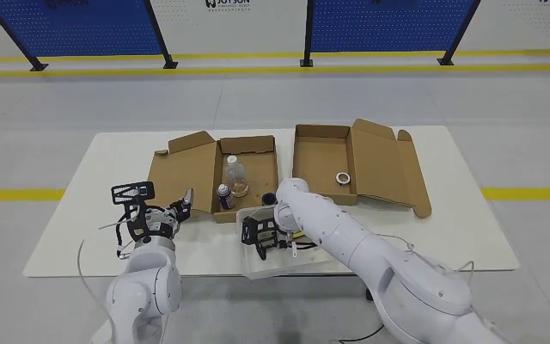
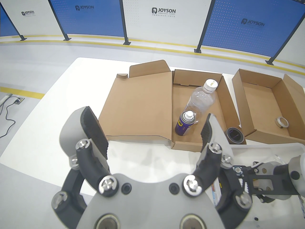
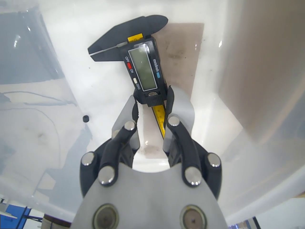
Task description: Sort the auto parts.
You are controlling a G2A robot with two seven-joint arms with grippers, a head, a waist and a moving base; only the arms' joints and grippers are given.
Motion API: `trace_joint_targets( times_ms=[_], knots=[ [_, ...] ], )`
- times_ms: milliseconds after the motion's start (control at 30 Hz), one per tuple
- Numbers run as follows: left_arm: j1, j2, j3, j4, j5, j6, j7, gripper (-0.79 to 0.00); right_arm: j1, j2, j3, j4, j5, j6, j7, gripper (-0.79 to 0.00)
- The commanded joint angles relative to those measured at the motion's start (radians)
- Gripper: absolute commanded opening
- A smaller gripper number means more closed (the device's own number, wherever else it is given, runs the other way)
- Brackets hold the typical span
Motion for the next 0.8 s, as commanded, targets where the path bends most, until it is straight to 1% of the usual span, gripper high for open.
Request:
trace_joint_targets(
  times_ms=[0, 400, 633, 667, 700, 733, 767],
  knots=[
    [0.0, 0.0, 0.0, 0.0, 0.0, 0.0, 0.0, 0.0, -0.004, 0.003, 0.009, -0.01, 0.013, 0.022, 0.016, -0.785],
    [0.0, 0.0, 0.0, 0.0, 0.0, 0.0, 0.0, 0.0, -0.027, 0.027, 0.067, -0.044, 0.075, 0.136, 0.073, -0.785],
    [0.0, 0.0, 0.0, 0.0, 0.0, 0.0, 0.0, 0.0, -0.036, 0.043, 0.096, -0.064, 0.086, 0.18, 0.086, -0.785],
    [0.0, 0.0, 0.0, 0.0, 0.0, 0.0, 0.0, 0.0, -0.037, 0.045, 0.099, -0.069, 0.087, 0.181, 0.088, -0.763],
    [0.0, 0.0, 0.0, 0.0, 0.0, 0.0, 0.0, 0.0, -0.039, 0.047, 0.101, -0.073, 0.086, 0.182, 0.092, -0.717],
    [0.0, 0.0, 0.0, 0.0, 0.0, 0.0, 0.0, 0.0, -0.041, 0.048, 0.103, -0.078, 0.086, 0.184, 0.096, -0.702],
    [0.0, 0.0, 0.0, 0.0, 0.0, 0.0, 0.0, 0.0, -0.043, 0.05, 0.106, -0.081, 0.087, 0.185, 0.099, -0.665]
  ],
)
